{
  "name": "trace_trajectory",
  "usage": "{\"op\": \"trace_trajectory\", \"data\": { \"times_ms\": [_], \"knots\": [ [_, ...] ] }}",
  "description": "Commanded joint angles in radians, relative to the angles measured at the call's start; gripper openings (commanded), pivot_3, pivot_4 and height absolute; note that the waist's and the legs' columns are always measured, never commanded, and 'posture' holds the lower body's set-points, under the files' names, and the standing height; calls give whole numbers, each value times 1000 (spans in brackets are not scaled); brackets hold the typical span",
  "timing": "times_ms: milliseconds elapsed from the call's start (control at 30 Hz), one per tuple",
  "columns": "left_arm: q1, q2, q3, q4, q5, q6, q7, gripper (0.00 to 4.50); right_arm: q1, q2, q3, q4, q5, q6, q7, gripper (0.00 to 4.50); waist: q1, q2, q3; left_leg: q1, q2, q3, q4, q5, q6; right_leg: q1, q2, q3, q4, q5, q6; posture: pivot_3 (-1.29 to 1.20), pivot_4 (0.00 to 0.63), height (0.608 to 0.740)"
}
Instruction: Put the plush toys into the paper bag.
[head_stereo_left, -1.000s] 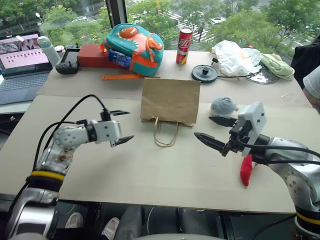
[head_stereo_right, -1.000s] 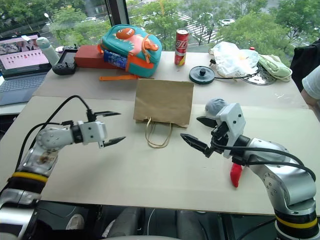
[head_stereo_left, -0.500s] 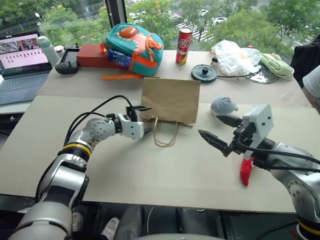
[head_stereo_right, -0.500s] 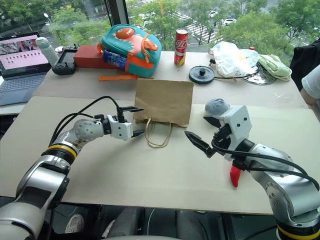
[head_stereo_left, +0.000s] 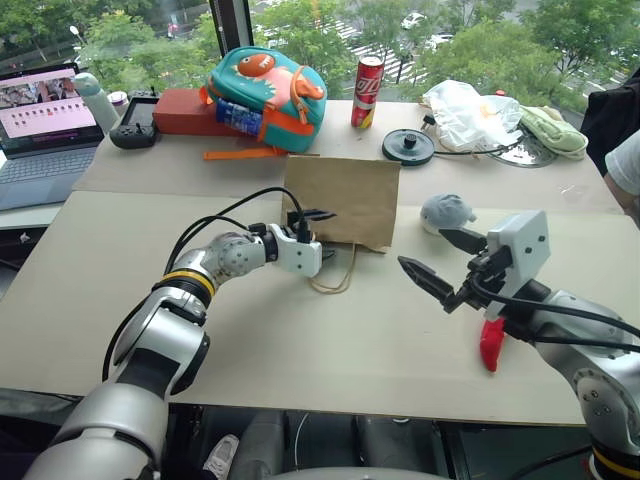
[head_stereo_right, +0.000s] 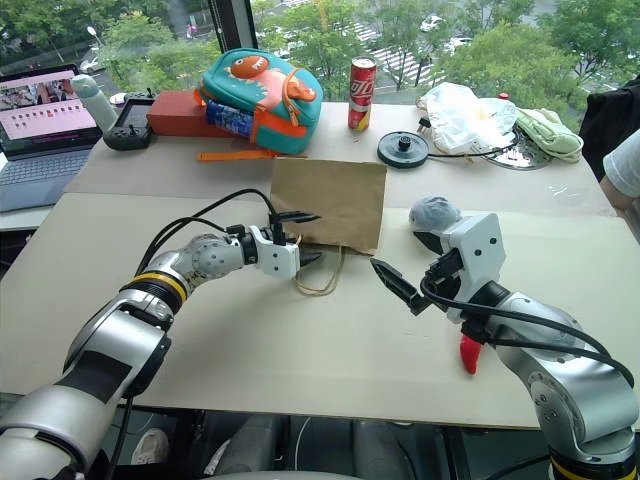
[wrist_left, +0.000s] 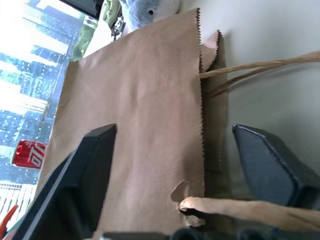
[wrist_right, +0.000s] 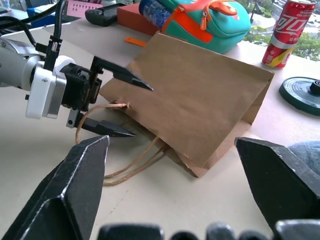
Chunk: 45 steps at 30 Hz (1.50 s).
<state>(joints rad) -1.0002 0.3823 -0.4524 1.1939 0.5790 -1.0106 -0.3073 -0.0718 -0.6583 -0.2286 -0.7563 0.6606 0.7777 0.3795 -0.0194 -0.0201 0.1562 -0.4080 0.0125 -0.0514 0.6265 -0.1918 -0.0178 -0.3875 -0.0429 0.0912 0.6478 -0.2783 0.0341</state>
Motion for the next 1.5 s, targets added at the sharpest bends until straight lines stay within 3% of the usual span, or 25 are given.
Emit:
{"op": "trace_trajectory", "data": {
  "times_ms": [33, 233, 600, 867, 1133, 1233, 1500],
  "knots": [
    [-26, 5, -1, 1, -1, -19, 13, 2299, -12, 0, -21, -36, 9, -6, -10, 4500, 2, 0, 0, 0, 0, 0, 0, 0, 0, 0, 0, 0, 0, 0, 0, 0, 150, 739],
    [-13, 17, 11, -5, -26, -27, -14, 74, -11, 5, -26, -39, 16, 0, -24, 4500, 3, 0, 0, 0, 0, 0, 0, 0, 0, 0, 0, 0, 0, 0, 0, 0, 150, 739],
    [44, -5, 88, -66, -230, 7, -259, 32, 8, 14, -50, -43, 39, 16, -64, 4500, 3, 0, 0, 0, 0, 0, 0, 0, 0, 0, 0, 0, 0, 0, 0, 0, 150, 739],
    [41, -47, 190, -175, -442, 231, -512, 32, 17, 15, -60, 12, -12, 32, -108, 4500, 1, 0, 0, 0, 0, 0, 0, 0, 0, 0, 0, 0, 1, 0, 0, 0, 150, 739],
    [37, -84, 268, -304, -560, 486, -594, 32, -25, 91, 29, 19, -17, 71, -171, 4500, -3, 0, 0, 0, 0, -1, 1, 0, 0, 0, 1, 0, 1, 0, 0, 0, 150, 739],
    [34, -100, 299, -373, -608, 612, -613, 0, -37, 141, 66, 20, -28, 84, -207, 3808, -3, 0, 0, 0, 0, -1, 1, 0, 0, 0, 1, 0, 1, 0, 0, 0, 150, 739],
    [41, -128, 345, -535, -695, 870, -633, 0, -91, 248, 223, 65, -126, 74, -272, 1021, -11, 1, 0, 1, 0, -1, 1, 0, 0, 0, 1, 0, 2, 0, 0, 0, 150, 739]
  ]
}}
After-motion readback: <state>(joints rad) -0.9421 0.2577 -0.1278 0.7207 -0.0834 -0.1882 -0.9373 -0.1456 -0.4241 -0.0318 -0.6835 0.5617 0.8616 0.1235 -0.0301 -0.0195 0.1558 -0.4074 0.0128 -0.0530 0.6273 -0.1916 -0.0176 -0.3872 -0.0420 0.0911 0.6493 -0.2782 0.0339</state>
